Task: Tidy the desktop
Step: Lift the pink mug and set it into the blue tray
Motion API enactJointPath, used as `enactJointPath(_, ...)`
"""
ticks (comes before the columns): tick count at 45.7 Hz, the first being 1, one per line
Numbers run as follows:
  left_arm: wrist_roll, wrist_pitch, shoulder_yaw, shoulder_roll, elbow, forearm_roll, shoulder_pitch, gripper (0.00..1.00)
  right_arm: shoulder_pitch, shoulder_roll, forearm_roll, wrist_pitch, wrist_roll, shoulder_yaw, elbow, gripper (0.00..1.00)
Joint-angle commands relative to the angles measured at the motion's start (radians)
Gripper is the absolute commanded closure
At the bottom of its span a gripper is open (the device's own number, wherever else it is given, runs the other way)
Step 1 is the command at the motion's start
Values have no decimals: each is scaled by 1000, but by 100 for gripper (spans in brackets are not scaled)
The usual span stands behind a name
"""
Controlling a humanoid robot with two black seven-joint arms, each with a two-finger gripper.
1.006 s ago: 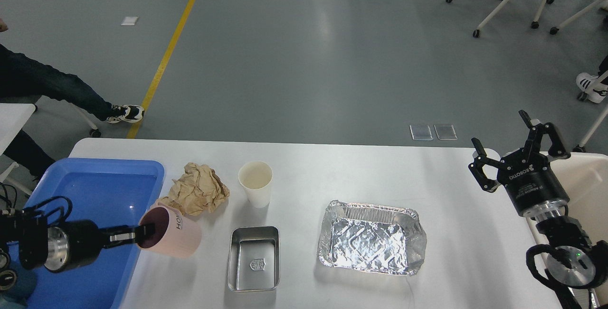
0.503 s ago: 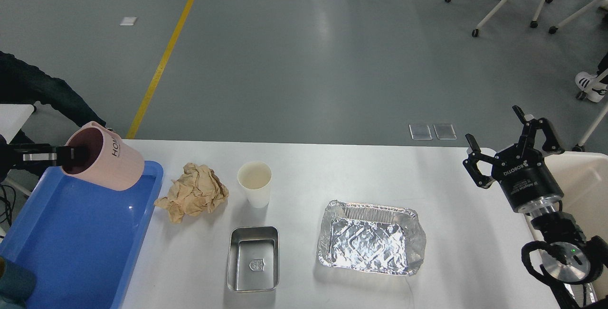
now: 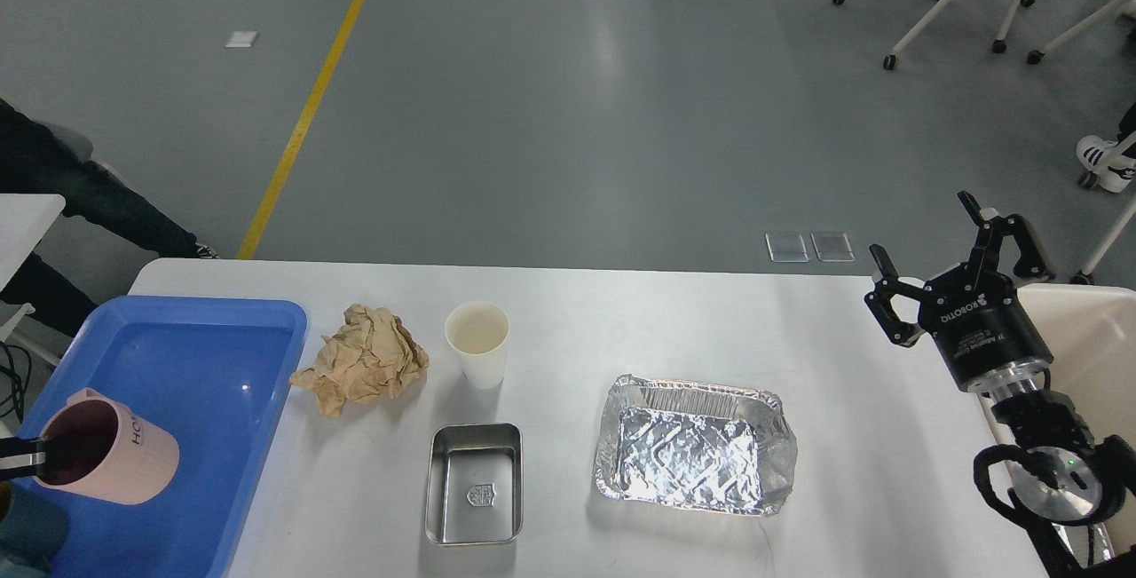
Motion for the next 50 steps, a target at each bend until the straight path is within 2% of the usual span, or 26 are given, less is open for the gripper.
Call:
enactJointPath(1, 1, 57, 4, -30, 31, 6, 61, 100, 2, -2, 0, 0, 0, 0, 0, 0)
enactJointPath(8, 0, 89, 2, -64, 88, 6, 95, 99, 1, -5, 0, 0, 0, 0, -3, 0)
enactJointPath(12, 3, 89, -1, -90, 89, 3, 95, 93, 0, -3, 0, 0, 0, 0, -3, 0)
enactJointPath(14, 1, 91, -1, -101, 89, -2, 96, 82, -1, -2, 0, 0, 0, 0, -3, 0)
enactJointPath(17, 1, 92, -1, -108, 89, -3, 96, 50, 1, -2, 0, 0, 0, 0, -3, 0)
enactJointPath(19, 1, 94, -3, -111, 89, -5, 95, 33, 1, -3, 0, 0, 0, 0, -3, 0)
enactJointPath(22, 0, 95, -4, -114, 88, -6, 95, 20, -1, -5, 0, 0, 0, 0, -3, 0)
enactJointPath(33, 0, 98, -10, -104, 86, -8, 93, 8, -1, -5, 0, 0, 0, 0, -3, 0)
enactJointPath(42, -2, 82, -62, -30, 24, -8, 69, 5, 1, -6, 0, 0, 0, 0, -3, 0)
enactJointPath(47, -8, 31, -140, 37, -39, -6, 21, 5, 1, -8, 0, 2, 0, 0, -4, 0)
enactJointPath(50, -16, -30, -187, 70, -56, -6, -31, 5, 1, -5, 0, 2, 0, 0, -4, 0)
